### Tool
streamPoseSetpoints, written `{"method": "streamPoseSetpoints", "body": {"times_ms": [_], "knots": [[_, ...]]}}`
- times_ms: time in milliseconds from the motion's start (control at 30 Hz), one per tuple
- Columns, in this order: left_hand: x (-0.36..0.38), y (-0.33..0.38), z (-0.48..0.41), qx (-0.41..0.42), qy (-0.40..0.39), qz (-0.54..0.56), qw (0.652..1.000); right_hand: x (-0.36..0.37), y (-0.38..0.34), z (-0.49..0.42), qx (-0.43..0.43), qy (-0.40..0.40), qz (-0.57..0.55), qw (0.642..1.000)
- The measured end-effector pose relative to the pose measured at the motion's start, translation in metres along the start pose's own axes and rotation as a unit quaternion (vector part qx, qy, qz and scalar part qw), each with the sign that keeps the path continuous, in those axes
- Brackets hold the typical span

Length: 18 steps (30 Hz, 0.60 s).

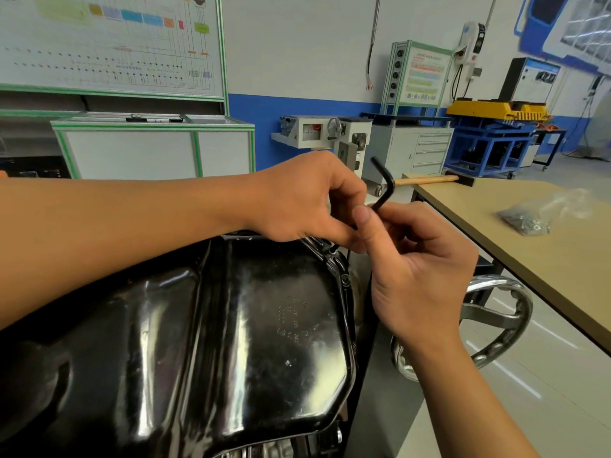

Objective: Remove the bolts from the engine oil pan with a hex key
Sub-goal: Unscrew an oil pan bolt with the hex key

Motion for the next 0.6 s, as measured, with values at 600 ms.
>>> {"method": "streamPoseSetpoints", "body": {"times_ms": [600], "knots": [[-0.005, -0.002, 0.000, -0.023, 0.012, 0.011, 1.000, 0.000, 0.002, 0.000, 0.004, 0.010, -0.005, 1.000]]}}
Point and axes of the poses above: each hand's wrist, its own z-axis away from the middle knuckle, its own x-axis out of the palm, y = z × x, the point moved 8 cm from there along -z, towards the middle knuckle, and after that the axes turned 3 degrees about -y, right-handed, at the moved point
